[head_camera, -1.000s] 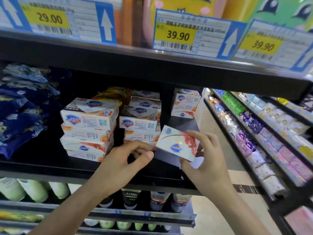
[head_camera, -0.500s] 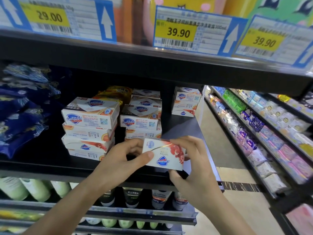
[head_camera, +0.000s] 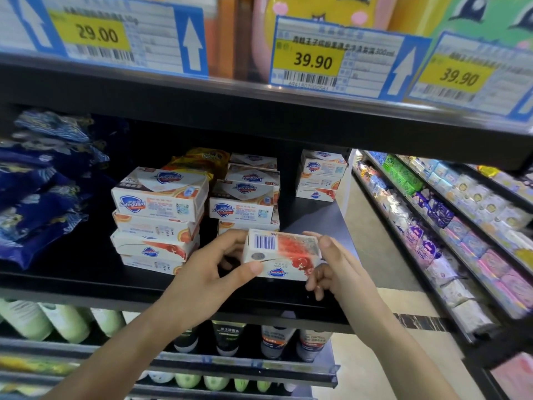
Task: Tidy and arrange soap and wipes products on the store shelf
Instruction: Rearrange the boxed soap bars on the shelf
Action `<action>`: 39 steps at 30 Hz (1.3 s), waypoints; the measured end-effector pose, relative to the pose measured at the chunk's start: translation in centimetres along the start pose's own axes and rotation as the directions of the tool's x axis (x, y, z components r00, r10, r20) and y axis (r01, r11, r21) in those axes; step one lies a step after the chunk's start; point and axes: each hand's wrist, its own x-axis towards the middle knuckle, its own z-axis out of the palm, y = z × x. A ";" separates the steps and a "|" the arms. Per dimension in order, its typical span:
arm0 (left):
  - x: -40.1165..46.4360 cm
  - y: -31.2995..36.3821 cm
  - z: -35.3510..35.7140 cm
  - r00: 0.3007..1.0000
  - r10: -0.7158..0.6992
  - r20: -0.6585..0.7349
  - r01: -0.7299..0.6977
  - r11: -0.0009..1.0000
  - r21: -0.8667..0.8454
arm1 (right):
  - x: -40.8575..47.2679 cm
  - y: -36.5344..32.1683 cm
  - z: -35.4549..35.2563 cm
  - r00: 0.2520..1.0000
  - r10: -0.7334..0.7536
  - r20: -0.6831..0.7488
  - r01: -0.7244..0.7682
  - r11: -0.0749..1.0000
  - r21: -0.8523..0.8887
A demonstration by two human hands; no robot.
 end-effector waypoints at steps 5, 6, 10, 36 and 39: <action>0.0 -0.6 0.1 0.996 0.095 0.001 -0.095 0.994 0.051 | 0.4 -0.2 0.1 0.997 0.032 0.067 -0.028 0.998 -0.061; 0.1 -0.7 0.2 0.995 0.096 0.002 -0.096 0.994 0.046 | 0.5 -0.3 0.1 0.996 0.032 0.080 -0.028 0.998 -0.049; 0.2 -0.9 0.2 0.994 0.108 0.004 -0.109 0.994 0.024 | 0.6 -0.5 -0.1 0.993 0.020 0.119 -0.015 0.999 -0.047; 0.4 0.3 0.5 0.976 -0.200 -0.084 0.201 0.980 0.008 | -0.9 1.8 -0.9 0.975 -0.204 0.084 0.194 0.975 0.111; 0.6 0.4 0.6 0.978 -0.204 -0.029 0.203 0.978 -0.043 | -0.8 2.1 -1.1 0.974 -0.214 0.079 0.201 0.969 0.147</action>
